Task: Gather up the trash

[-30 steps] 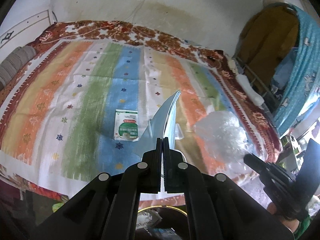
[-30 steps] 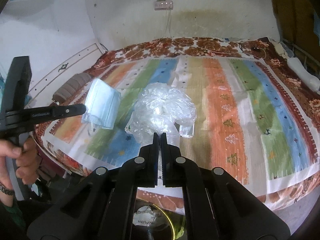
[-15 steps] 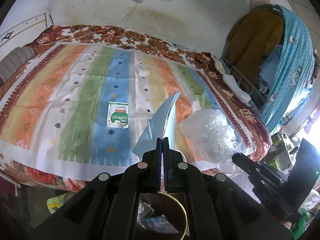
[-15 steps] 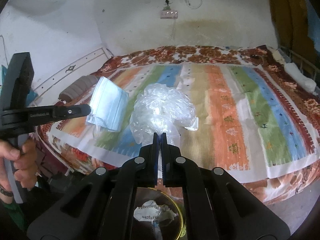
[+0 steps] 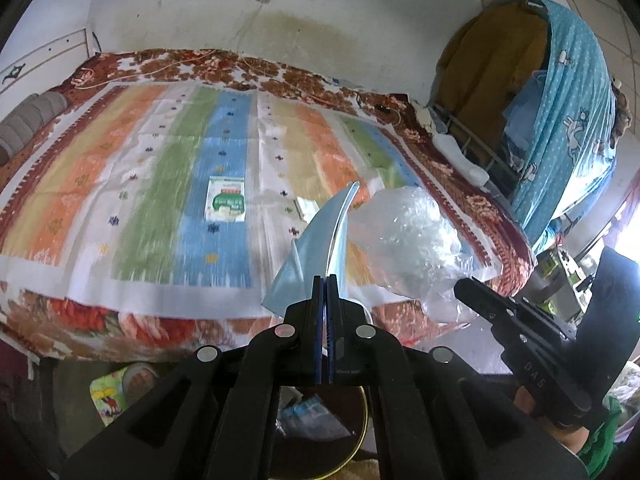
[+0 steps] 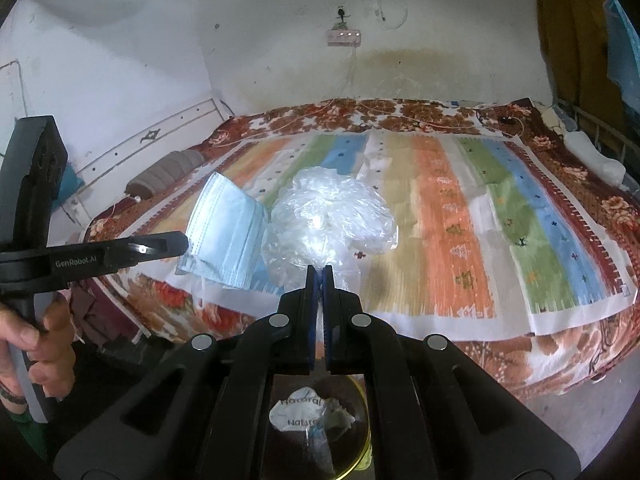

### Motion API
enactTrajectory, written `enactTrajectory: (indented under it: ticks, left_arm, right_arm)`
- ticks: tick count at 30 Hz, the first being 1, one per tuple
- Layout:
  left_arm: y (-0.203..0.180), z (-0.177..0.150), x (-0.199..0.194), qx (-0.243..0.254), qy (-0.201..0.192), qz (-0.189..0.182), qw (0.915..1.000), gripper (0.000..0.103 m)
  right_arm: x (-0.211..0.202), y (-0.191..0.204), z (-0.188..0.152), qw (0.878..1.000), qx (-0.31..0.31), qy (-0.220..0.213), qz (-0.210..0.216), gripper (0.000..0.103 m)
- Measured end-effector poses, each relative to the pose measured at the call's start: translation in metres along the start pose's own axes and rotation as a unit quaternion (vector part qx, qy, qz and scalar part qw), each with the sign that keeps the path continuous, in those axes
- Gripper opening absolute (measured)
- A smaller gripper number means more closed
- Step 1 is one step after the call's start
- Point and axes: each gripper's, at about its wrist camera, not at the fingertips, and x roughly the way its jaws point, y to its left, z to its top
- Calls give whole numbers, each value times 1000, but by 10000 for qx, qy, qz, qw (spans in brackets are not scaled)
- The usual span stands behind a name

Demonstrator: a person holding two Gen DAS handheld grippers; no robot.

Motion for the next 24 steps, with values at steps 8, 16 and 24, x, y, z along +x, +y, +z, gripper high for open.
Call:
enactTrajectory:
  ticks: [8,16,24]
  left_arm:
    - [2,-27,-5,-88,107,-72,9999,0]
    - [10,-51,-11,-135,179,31,9997,1]
    - [19,-67,-12,-247,322,68,9992,1]
  right_arm:
    - [-5,6,-25,9997,41,224,77,2]
    - [-3,14,-44,9987,-8,501,60,2]
    - [2,21,-66,9968,-45,800,-22,2]
